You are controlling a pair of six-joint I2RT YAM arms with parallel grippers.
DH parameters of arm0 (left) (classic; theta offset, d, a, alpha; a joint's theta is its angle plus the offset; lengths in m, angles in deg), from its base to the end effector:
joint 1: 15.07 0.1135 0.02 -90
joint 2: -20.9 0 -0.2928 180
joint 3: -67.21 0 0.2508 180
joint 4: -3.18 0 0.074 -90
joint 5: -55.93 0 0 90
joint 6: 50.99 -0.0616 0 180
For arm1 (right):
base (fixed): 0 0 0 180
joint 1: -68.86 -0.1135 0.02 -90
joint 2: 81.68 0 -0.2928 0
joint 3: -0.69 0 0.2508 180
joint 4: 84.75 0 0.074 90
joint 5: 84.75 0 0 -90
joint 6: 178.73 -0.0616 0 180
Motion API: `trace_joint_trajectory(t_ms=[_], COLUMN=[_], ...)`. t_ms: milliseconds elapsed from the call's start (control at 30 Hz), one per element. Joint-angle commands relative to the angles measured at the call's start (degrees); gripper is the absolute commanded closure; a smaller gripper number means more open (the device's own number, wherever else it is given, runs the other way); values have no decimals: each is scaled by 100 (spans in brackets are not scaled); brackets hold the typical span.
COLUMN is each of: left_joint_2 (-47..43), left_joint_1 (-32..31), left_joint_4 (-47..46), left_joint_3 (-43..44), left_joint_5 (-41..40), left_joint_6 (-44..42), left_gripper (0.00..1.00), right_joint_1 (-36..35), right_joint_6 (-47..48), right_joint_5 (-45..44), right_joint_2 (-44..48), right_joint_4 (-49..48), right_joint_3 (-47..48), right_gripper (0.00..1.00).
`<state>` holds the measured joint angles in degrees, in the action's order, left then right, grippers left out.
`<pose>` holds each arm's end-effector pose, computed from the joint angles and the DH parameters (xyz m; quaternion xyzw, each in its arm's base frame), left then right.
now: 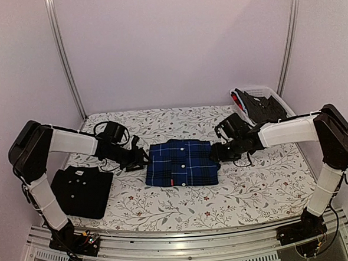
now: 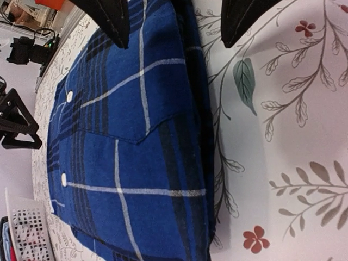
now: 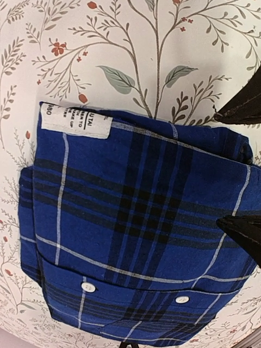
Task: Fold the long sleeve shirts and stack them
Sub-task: Pick up the square-folded shirt from the center of the board.
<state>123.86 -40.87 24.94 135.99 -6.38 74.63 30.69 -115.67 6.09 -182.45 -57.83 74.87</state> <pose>0.3163 -0.1847 0.1514 -0.0096 0.9310 -0.3419 0.1276 0.2979 0.2353 0.1799 -0.0952 0.9449 0.1743 0.2601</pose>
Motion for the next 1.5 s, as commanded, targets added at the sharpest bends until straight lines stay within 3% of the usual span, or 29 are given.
trace_joint_trajectory(t_ms=[0,733,933,1133,1300,1467], left_joint_2=[203,933,745,681,975,1238], left_joint_1=[-239,-553,-513,-340,-387,-530], left_joint_4=[137,203,185,163,167,31], left_joint_3=[143,527,355,277,430,505], left_joint_5=[-285,-915,-1002,-964,-918,-802], left_joint_6=[-25,342,374,272,281,486], left_gripper=[44,63,51,50,58,74], right_joint_1=[51,139,135,135,143,143], right_joint_6=[81,57,64,72,49,67], right_joint_5=[192,380,408,442,451,500], right_joint_2=[-235,-684,-733,-793,-804,-804], right_joint_4=[-174,-259,-287,-311,-341,-379], right_joint_3=[7,-102,-130,-122,-119,-153], right_gripper=[46,64,68,69,70,70])
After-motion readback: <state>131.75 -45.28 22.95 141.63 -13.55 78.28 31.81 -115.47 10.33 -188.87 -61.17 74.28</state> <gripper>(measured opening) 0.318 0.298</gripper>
